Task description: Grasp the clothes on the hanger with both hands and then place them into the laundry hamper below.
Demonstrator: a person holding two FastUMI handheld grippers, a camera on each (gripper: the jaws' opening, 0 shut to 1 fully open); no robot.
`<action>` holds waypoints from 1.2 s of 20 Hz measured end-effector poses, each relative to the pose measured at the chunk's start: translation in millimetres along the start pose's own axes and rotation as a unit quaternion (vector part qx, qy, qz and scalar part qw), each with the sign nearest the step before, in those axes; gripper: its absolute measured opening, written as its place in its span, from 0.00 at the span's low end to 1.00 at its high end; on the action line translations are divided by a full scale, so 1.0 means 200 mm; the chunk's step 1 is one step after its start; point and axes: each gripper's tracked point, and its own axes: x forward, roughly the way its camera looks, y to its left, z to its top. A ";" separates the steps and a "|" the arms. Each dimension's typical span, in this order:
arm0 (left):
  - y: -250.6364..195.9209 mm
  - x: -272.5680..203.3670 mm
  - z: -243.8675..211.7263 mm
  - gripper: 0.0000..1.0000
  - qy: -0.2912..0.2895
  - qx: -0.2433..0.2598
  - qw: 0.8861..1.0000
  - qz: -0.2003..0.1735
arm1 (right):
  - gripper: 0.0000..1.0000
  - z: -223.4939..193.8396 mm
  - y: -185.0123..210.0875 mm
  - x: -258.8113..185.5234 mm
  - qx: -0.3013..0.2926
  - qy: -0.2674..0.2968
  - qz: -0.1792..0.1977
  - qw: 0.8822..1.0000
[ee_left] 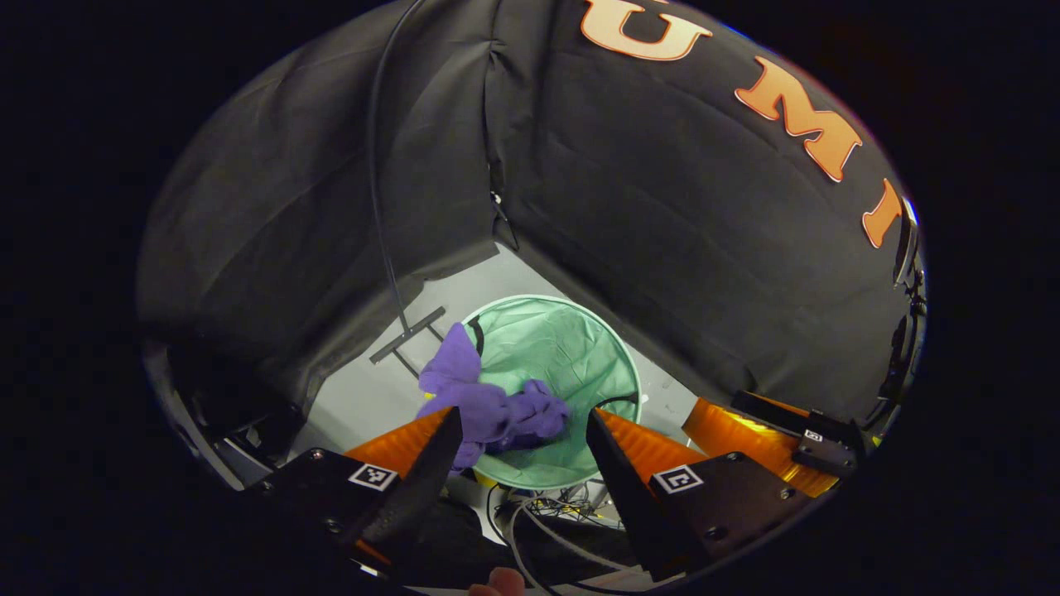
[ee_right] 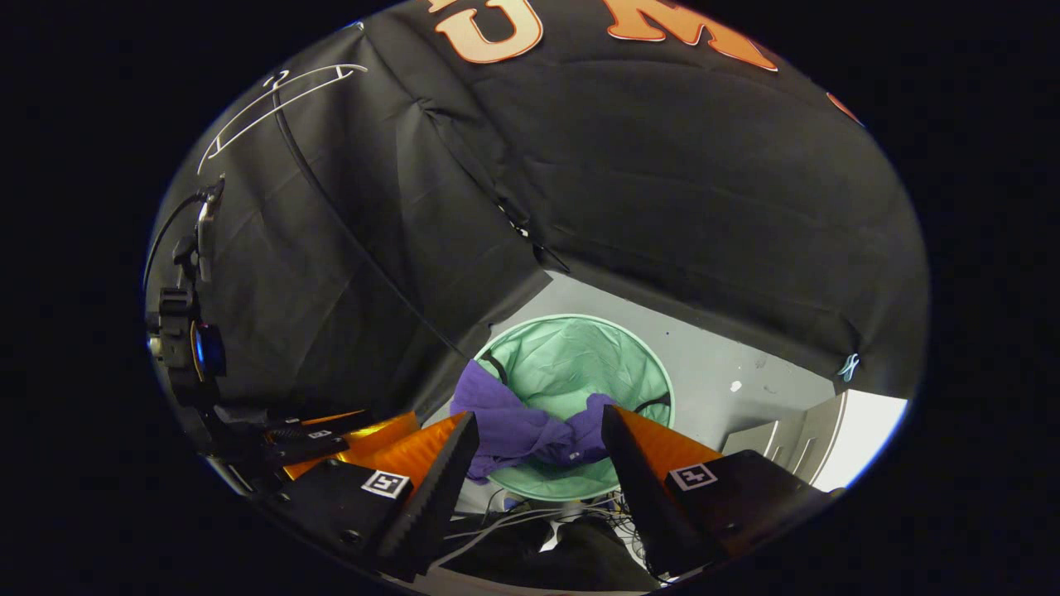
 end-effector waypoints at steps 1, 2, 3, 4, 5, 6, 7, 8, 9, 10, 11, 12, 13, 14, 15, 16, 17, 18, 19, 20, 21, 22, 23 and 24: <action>0.00 0.00 0.00 0.97 -0.002 -0.001 1.000 0.001 | 0.99 0.00 0.00 0.00 0.000 -0.001 -0.001 1.000; -0.01 0.00 0.01 0.97 -0.006 -0.002 1.000 -0.001 | 0.98 0.00 -0.01 0.01 -0.001 -0.002 -0.002 1.000; -0.02 -0.01 0.02 0.98 -0.014 -0.002 1.000 -0.007 | 0.98 0.00 -0.01 0.00 -0.001 -0.004 -0.003 1.000; -0.02 -0.01 0.04 0.97 -0.023 -0.001 1.000 -0.012 | 0.98 0.00 -0.01 -0.01 -0.001 -0.007 -0.003 1.000; -0.02 -0.01 0.07 0.98 -0.035 0.002 0.999 -0.014 | 0.98 0.01 0.00 -0.02 -0.002 -0.010 -0.001 1.000; -0.02 -0.01 0.09 0.98 -0.049 0.005 0.999 -0.016 | 0.99 0.02 0.02 -0.03 -0.003 -0.016 0.001 1.000; -0.02 -0.02 0.12 0.97 -0.066 0.006 0.998 -0.018 | 0.99 0.05 0.03 -0.04 -0.006 -0.024 0.003 1.000; -0.02 -0.04 0.14 0.97 -0.081 0.009 0.997 -0.019 | 0.99 0.08 0.05 -0.06 -0.010 -0.033 0.004 0.999; -0.01 -0.05 0.16 0.97 -0.095 0.013 0.995 -0.021 | 0.99 0.11 0.07 -0.08 -0.015 -0.044 0.003 0.999; 0.00 -0.05 0.18 0.97 -0.108 0.018 0.994 -0.022 | 0.99 0.14 0.08 -0.11 -0.023 -0.058 -0.001 0.998; 0.02 -0.07 0.20 0.97 -0.123 0.025 0.992 -0.021 | 0.98 0.18 0.10 -0.15 -0.034 -0.076 -0.006 0.997; 0.05 -0.10 0.23 0.97 -0.139 0.034 0.990 -0.021 | 0.99 0.22 0.12 -0.21 -0.042 -0.092 -0.009 0.995; 0.08 -0.13 0.25 0.97 -0.152 0.038 0.987 -0.021 | 0.99 0.26 0.15 -0.26 -0.046 -0.108 -0.008 0.993; 0.09 -0.15 0.28 0.97 -0.168 0.041 0.985 -0.024 | 0.98 0.30 0.19 -0.30 -0.047 -0.127 -0.006 0.991; 0.11 -0.18 0.32 0.97 -0.185 0.041 0.981 -0.028 | 0.98 0.35 0.23 -0.34 -0.047 -0.149 -0.004 0.988; 0.12 -0.20 0.36 0.97 -0.201 0.038 0.978 -0.032 | 0.98 0.41 0.28 -0.39 -0.048 -0.176 -0.002 0.983; 0.14 -0.23 0.40 0.97 -0.218 0.035 0.975 -0.035 | 0.98 0.46 0.32 -0.42 -0.048 -0.195 -0.006 0.980; 0.16 -0.28 0.44 0.97 -0.233 0.033 0.971 -0.039 | 0.98 0.49 0.32 -0.46 -0.048 -0.214 -0.012 0.976; 0.17 -0.33 0.47 0.96 -0.249 0.033 0.967 -0.042 | 0.98 0.54 0.34 -0.50 -0.050 -0.233 -0.020 0.971; 0.19 -0.37 0.51 0.96 -0.266 0.038 0.962 -0.043 | 0.98 0.59 0.37 -0.56 -0.054 -0.251 -0.030 0.966; 0.20 -0.42 0.56 0.96 -0.284 0.046 0.957 -0.043 | 0.98 0.63 0.39 -0.61 -0.054 -0.268 -0.037 0.961; 0.21 -0.47 0.62 0.96 -0.301 0.057 0.951 -0.042 | 0.98 0.66 0.41 -0.68 -0.049 -0.285 -0.043 0.956; 0.21 -0.53 0.65 0.96 -0.318 0.067 0.945 -0.042 | 0.98 0.68 0.42 -0.74 -0.044 -0.301 -0.050 0.951; 0.20 -0.61 0.71 0.96 -0.338 0.075 0.937 -0.047 | 0.98 0.73 0.43 -0.82 -0.041 -0.320 -0.058 0.945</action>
